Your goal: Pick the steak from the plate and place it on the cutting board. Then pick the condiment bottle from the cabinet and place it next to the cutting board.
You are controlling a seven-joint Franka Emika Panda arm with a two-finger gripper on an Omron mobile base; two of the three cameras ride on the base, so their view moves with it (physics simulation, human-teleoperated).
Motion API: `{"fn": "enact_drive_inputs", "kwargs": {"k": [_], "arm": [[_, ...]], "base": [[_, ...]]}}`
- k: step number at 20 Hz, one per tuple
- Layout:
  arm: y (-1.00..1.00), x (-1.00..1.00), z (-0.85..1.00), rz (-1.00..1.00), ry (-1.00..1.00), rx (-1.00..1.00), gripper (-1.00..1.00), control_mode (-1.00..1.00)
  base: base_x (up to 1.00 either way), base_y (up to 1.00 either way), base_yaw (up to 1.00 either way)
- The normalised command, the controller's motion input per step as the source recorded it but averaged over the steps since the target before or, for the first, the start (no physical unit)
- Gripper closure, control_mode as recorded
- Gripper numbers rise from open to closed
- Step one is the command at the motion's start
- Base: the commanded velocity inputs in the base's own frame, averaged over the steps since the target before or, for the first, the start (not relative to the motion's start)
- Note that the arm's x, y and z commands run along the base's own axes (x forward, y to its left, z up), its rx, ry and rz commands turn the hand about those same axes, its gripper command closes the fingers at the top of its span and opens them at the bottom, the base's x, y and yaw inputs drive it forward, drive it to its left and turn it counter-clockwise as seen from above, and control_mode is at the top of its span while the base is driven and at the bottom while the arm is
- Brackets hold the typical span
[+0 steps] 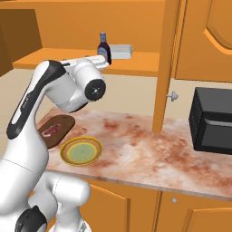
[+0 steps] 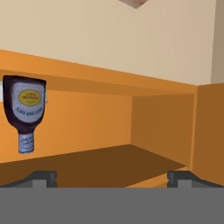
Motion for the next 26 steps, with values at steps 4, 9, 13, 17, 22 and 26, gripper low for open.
{"fn": "enact_drive_inputs", "kwargs": {"k": [4, 9, 13, 17, 22, 26], "arm": [[-0.05, 0.07, 0.06, 0.00, 0.00, 0.00, -1.00, -1.00], [0.00, 0.22, 0.02, 0.00, 0.00, 0.00, -1.00, -1.00], [-0.01, 0.23, 0.03, 0.00, 0.00, 0.00, -1.00, -1.00], [-0.04, 0.26, 0.01, 0.00, 0.00, 0.00, -1.00, -1.00], [-0.04, 0.23, 0.04, 0.00, 0.00, 0.00, -1.00, -1.00], [-0.05, 0.20, 0.11, 0.00, 0.00, 0.00, -1.00, -1.00]], "base": [[0.00, 0.00, 0.00], [0.00, 0.00, 0.00], [0.00, 0.00, 0.00], [0.00, 0.00, 0.00], [0.00, 0.00, 0.00], [0.00, 0.00, 0.00]]}}
